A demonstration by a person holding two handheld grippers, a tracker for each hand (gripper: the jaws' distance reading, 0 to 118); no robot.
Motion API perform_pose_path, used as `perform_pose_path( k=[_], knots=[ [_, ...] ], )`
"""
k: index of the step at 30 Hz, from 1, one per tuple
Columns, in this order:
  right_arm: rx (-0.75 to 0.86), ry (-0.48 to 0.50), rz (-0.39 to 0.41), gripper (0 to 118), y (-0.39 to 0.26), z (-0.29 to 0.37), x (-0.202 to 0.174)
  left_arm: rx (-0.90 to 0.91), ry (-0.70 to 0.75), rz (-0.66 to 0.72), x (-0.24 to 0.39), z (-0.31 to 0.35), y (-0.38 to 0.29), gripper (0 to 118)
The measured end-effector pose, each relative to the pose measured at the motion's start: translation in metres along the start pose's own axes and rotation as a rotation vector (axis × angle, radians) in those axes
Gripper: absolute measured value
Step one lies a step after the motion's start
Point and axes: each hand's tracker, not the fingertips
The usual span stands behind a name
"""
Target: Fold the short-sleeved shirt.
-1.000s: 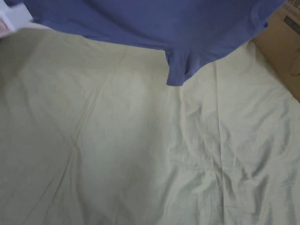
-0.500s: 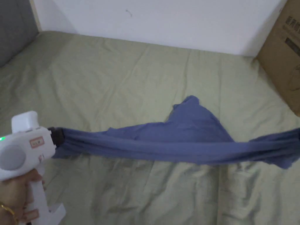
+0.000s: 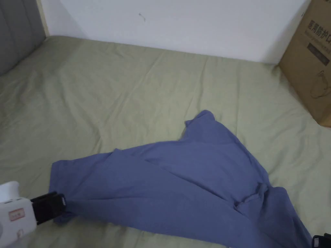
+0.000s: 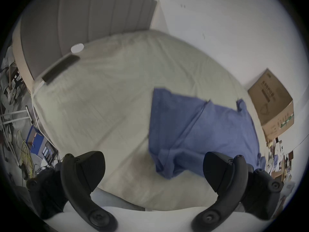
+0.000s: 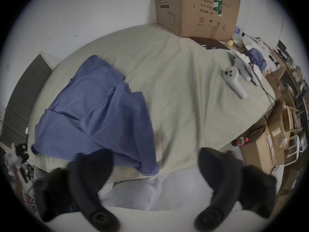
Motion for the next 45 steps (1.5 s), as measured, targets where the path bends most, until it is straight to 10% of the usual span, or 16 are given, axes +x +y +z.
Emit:
perform_pose_path(
  k=[14, 16, 20, 30, 33, 37, 45],
  knots=[
    [0.749, 0.023, 0.069, 106, 0.046, 0.132, -0.087, 0.591, -0.06, -0.358, 0.12, 0.105, 0.046, 114],
    [0.796, 0.052, 0.066, 86, 0.043, 0.138, -0.102, 0.619, -0.051, -0.377, 0.13, 0.108, 0.04, 99],
    [0.839, 0.081, 0.065, 1, 0.035, 0.14, -0.123, 0.63, -0.067, -0.388, 0.134, 0.106, 0.031, 14],
    [0.831, 0.137, 0.084, 0, 0.038, 0.13, -0.137, 0.52, -0.055, -0.369, 0.122, 0.097, 0.05, 0],
    [0.815, 0.14, 0.097, 0, 0.042, 0.125, -0.141, 0.379, -0.042, -0.32, 0.106, 0.075, 0.087, 6],
    [0.78, 0.138, 0.124, 0, 0.047, 0.112, -0.15, 0.086, -0.042, -0.213, 0.083, 0.015, 0.134, 114],
    [0.673, 0.098, 0.177, 0, 0.057, 0.078, -0.169, -0.242, 0.185, -0.251, 0.057, -0.109, 0.144, 117]
  ],
)
